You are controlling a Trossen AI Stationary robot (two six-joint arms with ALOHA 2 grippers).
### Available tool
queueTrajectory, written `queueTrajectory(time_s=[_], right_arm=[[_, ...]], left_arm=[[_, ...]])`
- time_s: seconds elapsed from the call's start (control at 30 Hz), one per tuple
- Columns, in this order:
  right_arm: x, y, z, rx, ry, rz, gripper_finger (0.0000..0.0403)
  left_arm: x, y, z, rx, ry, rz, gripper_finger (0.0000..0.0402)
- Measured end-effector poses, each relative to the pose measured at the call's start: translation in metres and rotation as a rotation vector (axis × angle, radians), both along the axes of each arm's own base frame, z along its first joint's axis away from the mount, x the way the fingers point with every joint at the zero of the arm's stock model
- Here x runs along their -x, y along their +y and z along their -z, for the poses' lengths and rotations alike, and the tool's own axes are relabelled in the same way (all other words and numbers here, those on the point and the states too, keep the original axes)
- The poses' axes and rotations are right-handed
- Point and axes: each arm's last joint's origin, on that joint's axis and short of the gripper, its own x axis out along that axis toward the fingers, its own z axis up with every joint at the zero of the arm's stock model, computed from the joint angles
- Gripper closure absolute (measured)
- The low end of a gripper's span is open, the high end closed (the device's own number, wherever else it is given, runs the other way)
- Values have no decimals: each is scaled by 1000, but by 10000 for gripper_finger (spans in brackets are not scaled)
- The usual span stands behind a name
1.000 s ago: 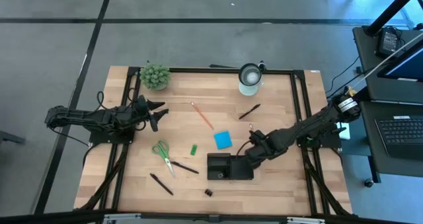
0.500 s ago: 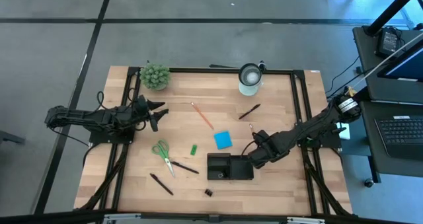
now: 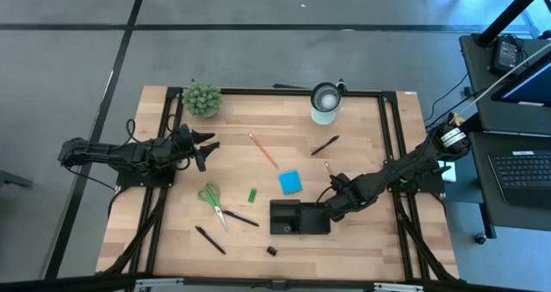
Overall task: Pick and place office supplies into organizer
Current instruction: Put the right pencil into the top left slot of the desk organizer
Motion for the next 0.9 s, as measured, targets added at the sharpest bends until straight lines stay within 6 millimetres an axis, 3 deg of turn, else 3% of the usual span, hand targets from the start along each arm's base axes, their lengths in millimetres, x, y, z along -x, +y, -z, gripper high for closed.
queueTrajectory(time_s=[0.7, 0.9], right_arm=[[3, 1, 16, -71, -52, 44, 258], [3, 5, 25, -82, -1, 34, 281]], left_arm=[[0, 0, 0, 5, -3, -1, 208], [0, 0, 0, 5, -3, -4, 208]])
